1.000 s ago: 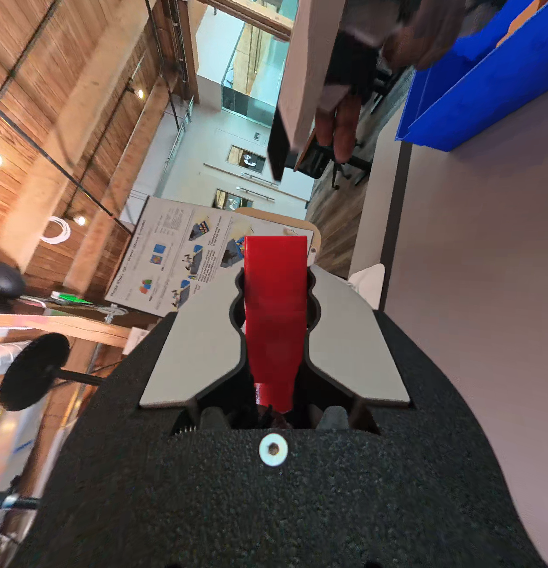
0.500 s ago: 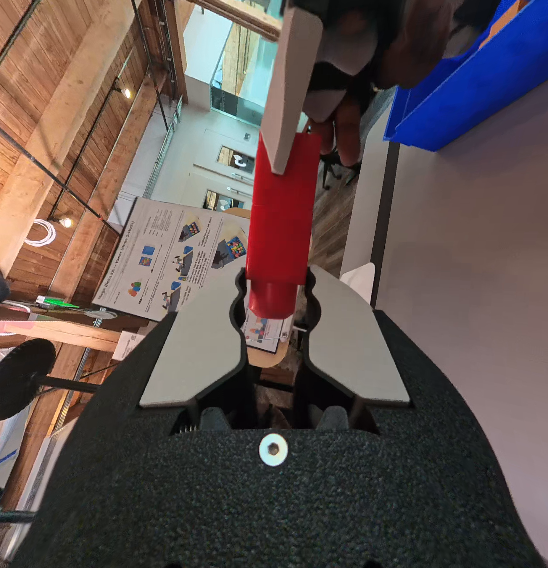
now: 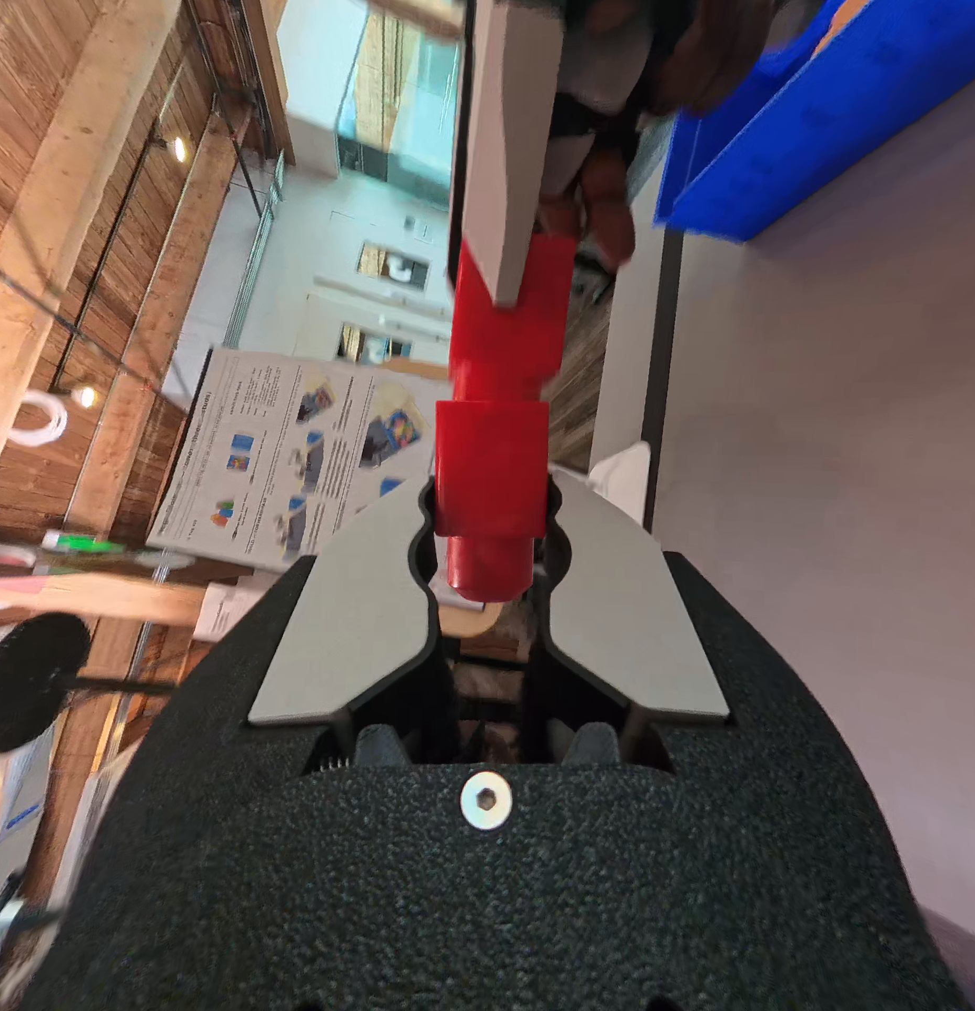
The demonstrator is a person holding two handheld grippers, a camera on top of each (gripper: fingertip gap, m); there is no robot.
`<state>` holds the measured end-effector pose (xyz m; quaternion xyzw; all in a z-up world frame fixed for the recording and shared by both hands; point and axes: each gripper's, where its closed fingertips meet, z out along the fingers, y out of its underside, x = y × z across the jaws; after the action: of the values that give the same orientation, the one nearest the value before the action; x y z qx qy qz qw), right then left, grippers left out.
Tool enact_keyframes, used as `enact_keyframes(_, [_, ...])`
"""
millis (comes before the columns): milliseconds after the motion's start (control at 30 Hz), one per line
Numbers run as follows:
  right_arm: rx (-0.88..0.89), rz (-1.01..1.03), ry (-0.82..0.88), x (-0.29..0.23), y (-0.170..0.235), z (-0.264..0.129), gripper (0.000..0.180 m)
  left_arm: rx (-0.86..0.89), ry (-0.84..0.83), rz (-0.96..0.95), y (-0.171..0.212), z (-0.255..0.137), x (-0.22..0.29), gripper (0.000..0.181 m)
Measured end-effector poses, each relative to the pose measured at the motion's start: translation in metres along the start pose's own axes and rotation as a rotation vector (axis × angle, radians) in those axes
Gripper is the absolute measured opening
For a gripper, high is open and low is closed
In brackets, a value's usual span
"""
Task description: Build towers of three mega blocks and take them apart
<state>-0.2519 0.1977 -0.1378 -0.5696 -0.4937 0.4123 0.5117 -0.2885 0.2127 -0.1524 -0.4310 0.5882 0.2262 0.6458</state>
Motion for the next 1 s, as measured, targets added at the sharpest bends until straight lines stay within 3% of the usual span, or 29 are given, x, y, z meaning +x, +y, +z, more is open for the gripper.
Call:
enact_keyframes(33, [0.007,-0.007,0.058,0.009,-0.001,-0.007,0.035,-0.101,-0.03,0.011,0.02,-0.003,-0.006,0.036])
enact_keyframes(100, [0.047,0.01,0.141,0.026,-0.006,-0.035,0.035,-0.228,-0.102,-0.001,0.058,-0.02,-0.02,0.036])
enact_keyframes(233, [0.085,0.031,0.542,0.084,0.0,-0.126,0.035,-0.083,-0.251,-0.263,0.068,-0.058,-0.051,0.036])
enact_keyframes(367, [-0.012,0.17,0.993,0.137,0.055,-0.237,0.035,0.063,-0.307,-0.353,0.05,-0.076,-0.067,0.036])
enact_keyframes(467, [-0.124,0.332,1.188,0.161,0.116,-0.293,0.035,0.105,-0.304,-0.356,0.041,-0.076,-0.068,0.036])
enact_keyframes(600, [-0.311,0.495,1.327,0.185,0.194,-0.324,0.035,0.092,-0.282,-0.339,0.039,-0.071,-0.064,0.036])
enact_keyframes(733, [-0.405,0.56,1.378,0.203,0.241,-0.327,0.035,0.052,-0.258,-0.321,0.044,-0.066,-0.059,0.036])
enact_keyframes(867, [-0.524,0.62,1.484,0.203,0.27,-0.345,0.036,0.049,-0.246,-0.316,0.044,-0.064,-0.058,0.036])
enact_keyframes(1000, [-0.523,0.649,1.559,0.204,0.282,-0.357,0.036,0.049,-0.24,-0.318,0.043,-0.063,-0.057,0.036])
